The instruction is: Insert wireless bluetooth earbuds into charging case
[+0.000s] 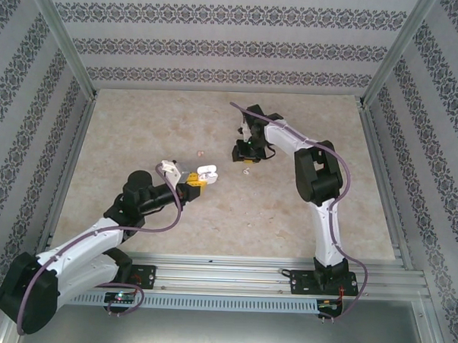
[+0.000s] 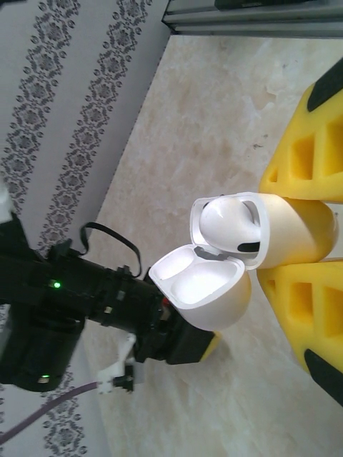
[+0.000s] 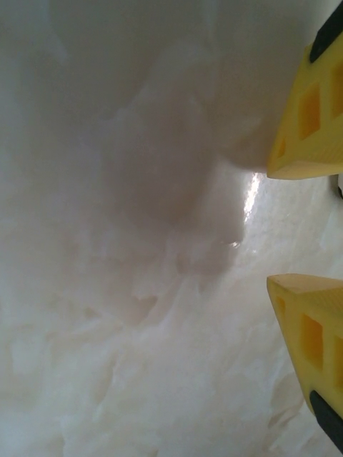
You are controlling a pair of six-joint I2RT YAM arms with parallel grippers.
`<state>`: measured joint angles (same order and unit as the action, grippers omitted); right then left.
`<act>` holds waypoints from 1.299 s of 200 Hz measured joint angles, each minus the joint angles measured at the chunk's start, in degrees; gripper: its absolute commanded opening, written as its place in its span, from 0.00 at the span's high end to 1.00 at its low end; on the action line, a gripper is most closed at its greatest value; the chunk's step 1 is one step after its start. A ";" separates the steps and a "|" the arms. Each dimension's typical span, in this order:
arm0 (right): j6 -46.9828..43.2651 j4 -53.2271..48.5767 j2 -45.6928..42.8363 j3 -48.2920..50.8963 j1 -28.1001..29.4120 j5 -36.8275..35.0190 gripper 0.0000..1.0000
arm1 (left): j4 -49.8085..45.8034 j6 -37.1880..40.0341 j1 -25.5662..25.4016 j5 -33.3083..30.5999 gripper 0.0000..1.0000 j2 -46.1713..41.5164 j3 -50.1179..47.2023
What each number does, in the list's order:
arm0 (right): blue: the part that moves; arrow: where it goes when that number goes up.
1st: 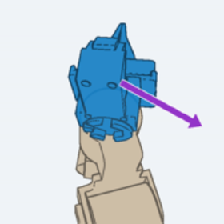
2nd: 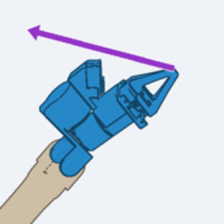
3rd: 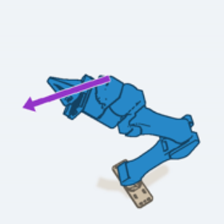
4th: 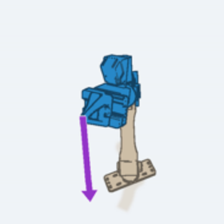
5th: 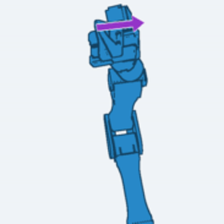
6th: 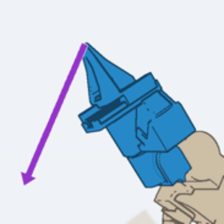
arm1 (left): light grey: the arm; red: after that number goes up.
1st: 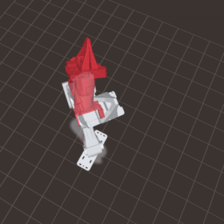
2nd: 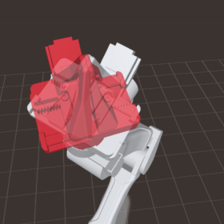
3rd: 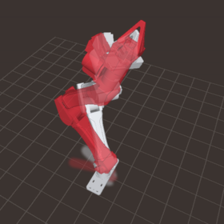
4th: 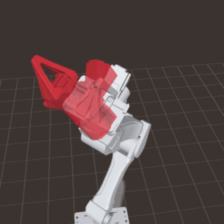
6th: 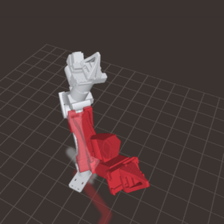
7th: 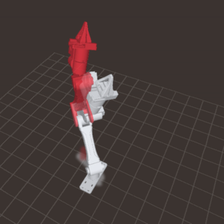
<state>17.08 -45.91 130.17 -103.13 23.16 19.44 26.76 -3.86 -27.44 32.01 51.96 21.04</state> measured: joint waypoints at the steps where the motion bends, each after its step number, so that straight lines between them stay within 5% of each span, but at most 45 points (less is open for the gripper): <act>1: -0.02 -0.07 0.02 0.00 -0.04 0.00 0.62 | 0.00 0.00 0.00 -0.04 1.00 -0.07 0.00; 162: 0.96 6.75 -11.58 20.46 -1.31 4.68 0.59 | -3.65 0.02 -0.33 -2.78 1.00 -9.84 -2.08; 260: 4.00 3.37 -18.53 21.07 0.96 5.40 0.58 | -5.42 0.02 -0.33 -3.37 1.00 -11.21 -2.73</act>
<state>21.08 -42.54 111.63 -82.06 24.12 24.84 21.34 -3.84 -27.77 28.64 40.75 18.31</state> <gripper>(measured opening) 0.421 0.105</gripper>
